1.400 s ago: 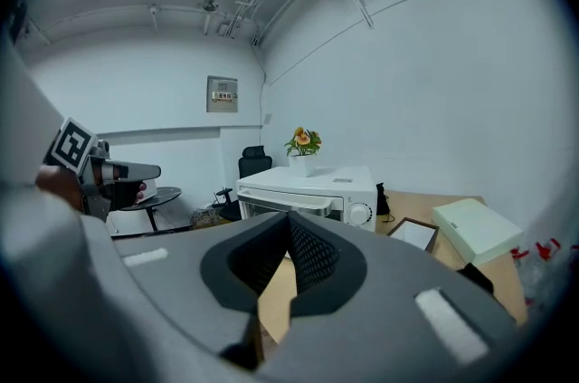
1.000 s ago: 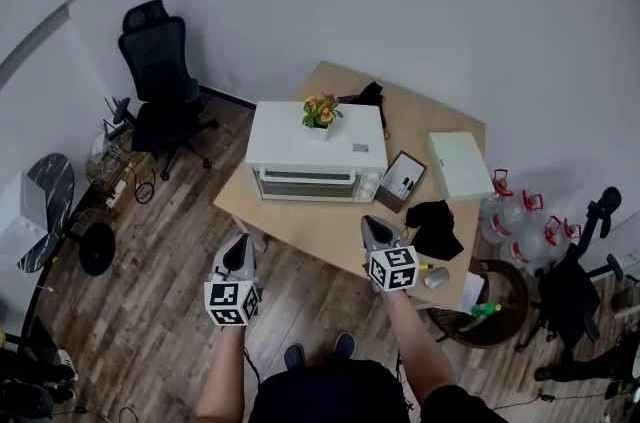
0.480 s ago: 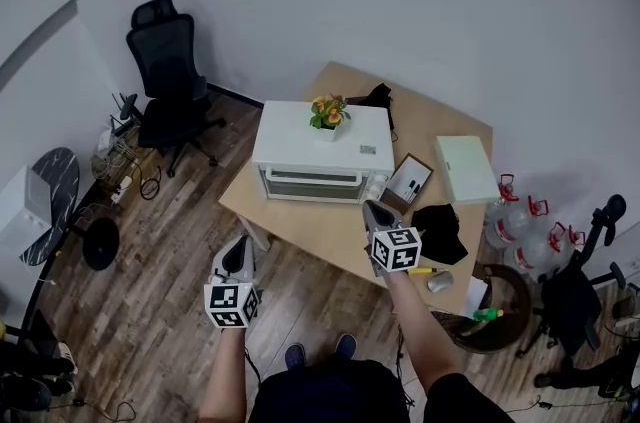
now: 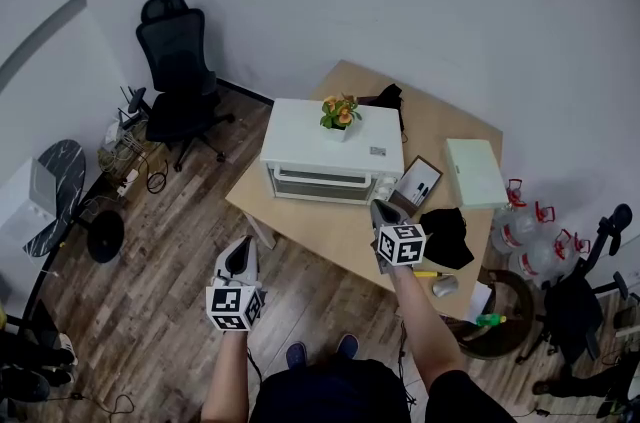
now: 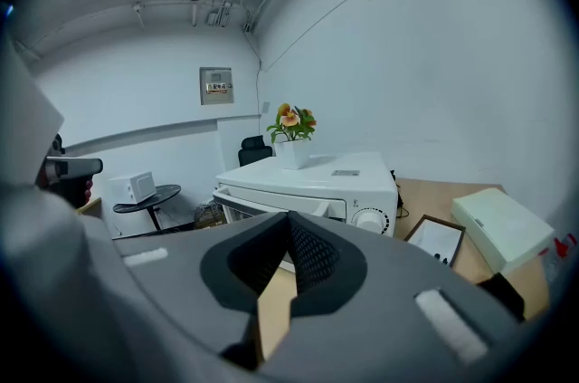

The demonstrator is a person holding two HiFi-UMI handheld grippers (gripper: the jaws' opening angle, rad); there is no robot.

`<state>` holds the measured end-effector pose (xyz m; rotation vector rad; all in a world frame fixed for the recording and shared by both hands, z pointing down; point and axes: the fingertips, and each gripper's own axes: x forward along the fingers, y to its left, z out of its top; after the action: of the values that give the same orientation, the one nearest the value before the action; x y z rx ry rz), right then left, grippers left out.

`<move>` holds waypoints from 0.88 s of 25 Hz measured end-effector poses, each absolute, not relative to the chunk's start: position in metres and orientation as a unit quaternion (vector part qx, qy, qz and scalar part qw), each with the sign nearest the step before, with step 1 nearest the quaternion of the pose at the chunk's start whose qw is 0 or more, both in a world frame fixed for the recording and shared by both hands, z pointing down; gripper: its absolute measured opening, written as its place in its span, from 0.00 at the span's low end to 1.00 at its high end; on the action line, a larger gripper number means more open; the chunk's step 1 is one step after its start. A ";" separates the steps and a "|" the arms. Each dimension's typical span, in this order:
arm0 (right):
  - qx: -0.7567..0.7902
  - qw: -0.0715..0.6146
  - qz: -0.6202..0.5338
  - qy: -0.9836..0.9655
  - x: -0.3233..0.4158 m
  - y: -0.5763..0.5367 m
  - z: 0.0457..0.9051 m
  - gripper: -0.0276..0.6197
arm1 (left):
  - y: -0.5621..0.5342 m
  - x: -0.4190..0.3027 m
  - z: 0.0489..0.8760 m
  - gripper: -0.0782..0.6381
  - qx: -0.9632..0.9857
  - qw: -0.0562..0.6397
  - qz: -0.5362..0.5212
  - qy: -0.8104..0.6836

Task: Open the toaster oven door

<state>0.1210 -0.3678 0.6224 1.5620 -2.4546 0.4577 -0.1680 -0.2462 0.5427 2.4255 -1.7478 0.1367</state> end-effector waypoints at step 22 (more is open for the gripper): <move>0.518 0.141 0.160 -0.828 0.114 -0.429 0.649 0.06 | -0.250 -0.182 0.554 0.10 0.787 0.093 0.043 -0.608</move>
<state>0.1135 -0.4287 0.6486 1.4950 -2.3919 0.4609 -0.1817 -0.2501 0.5541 2.3368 -1.8055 0.1275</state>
